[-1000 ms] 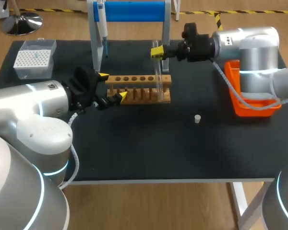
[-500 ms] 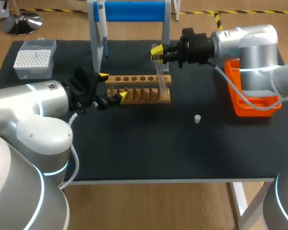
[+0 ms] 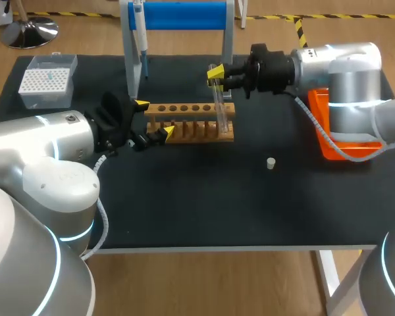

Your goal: Invert the test tube, pick up the pipette, mount the tip to pipette, aspirate from beaker and dispense into the tube, eject the tip, return the pipette, and cap with the stopper.

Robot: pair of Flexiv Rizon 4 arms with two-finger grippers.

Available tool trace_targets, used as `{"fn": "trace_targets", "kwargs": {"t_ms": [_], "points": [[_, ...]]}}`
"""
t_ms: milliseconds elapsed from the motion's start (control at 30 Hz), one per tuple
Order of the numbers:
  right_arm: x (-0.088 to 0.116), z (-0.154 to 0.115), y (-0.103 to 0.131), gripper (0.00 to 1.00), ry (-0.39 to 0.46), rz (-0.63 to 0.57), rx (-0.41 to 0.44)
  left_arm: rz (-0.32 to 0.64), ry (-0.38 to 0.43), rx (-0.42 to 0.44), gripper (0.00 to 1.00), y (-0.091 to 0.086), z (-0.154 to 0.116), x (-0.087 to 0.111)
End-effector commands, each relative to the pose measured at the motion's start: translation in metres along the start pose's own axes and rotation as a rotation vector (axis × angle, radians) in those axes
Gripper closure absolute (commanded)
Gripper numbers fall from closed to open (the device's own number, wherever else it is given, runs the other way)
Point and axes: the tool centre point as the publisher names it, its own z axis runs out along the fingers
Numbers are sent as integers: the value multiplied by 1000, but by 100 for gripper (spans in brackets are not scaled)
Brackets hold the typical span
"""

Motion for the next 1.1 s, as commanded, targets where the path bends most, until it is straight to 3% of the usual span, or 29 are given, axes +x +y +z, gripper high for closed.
{"fn": "trace_targets", "kwargs": {"t_ms": [33, 800, 900, 1100], "points": [[0, 1, -2, 100, -6, 0, -4, 0, 4, 4, 0, 1, -1, -1], [1, 3, -2, 100, -8, 2, -16, 0, 4, 4, 0, 1, -1, -1], [1, 3, -2, 100, -8, 2, -16, 164, 0, 164, 0, -4, 1, -2], [1, 3, -2, 100, -8, 2, -16, 481, 115, 270, 0, -16, 1, 2]]}}
